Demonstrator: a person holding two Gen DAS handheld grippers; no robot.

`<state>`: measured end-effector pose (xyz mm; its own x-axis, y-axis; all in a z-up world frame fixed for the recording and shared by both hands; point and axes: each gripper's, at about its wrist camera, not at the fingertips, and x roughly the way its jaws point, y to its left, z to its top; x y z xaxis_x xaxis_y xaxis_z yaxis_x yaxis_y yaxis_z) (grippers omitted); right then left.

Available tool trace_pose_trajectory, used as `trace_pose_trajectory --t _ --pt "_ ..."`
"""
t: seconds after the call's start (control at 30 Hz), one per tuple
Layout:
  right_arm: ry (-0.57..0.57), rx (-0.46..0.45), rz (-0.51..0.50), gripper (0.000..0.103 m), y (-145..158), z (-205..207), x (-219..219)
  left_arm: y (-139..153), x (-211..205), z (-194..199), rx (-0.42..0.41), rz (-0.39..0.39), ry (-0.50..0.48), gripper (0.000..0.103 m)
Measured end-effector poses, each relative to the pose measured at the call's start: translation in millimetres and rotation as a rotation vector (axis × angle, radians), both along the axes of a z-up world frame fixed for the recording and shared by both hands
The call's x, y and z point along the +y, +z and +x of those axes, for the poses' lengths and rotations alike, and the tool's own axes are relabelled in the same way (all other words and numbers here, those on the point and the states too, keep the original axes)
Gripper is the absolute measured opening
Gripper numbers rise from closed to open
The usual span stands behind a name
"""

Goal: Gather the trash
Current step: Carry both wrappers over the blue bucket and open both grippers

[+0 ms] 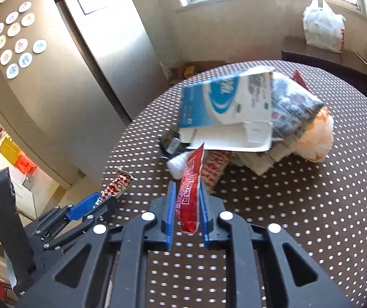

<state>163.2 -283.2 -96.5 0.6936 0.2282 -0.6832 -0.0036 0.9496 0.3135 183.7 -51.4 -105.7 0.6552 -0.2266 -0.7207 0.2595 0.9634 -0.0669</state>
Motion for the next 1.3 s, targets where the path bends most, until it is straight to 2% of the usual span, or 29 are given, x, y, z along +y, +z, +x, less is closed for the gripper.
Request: trace_pose_trajectory --t 0.17,0.37,0.6,0.93,1.17,1.2,1.23,1.27,1.3 --pt "0.055 -0.016 0.023 0.017 3.3 1.3 22.6 4.7 22.1 -6.1 -0.017 -0.011 0.045 0.030" --pt "0.158 -0.022 0.023 0.017 12.0 9.1 79.4 6.8 58.0 -10.2 -0.027 -0.005 0.118 0.030" --pt "0.285 0.000 0.028 0.017 7.3 27.7 137.7 0.0 105.3 -8.8 -0.009 -0.001 0.229 0.030" --pt "0.394 0.068 0.019 0.017 -9.7 56.5 211.4 -19.8 169.6 6.1 0.059 0.003 0.392 0.031" --pt "0.403 0.129 0.009 0.017 -29.7 79.8 248.2 -45.7 195.9 33.3 0.129 0.021 0.434 0.031" --pt "0.402 0.136 0.007 0.017 -32.1 82.0 250.6 -47.4 198.0 36.0 0.126 0.027 0.439 0.035" --pt "0.400 0.142 0.002 0.017 -34.2 84.7 253.8 -48.8 201.8 37.8 0.121 0.031 0.448 0.061" --pt "0.398 0.148 -0.002 0.017 -36.6 86.6 255.8 -50.1 204.7 41.0 0.117 0.036 0.469 0.074" --pt "0.396 0.156 -0.007 0.017 -39.4 89.7 255.0 -50.5 207.3 41.3 0.109 0.035 0.480 0.077"
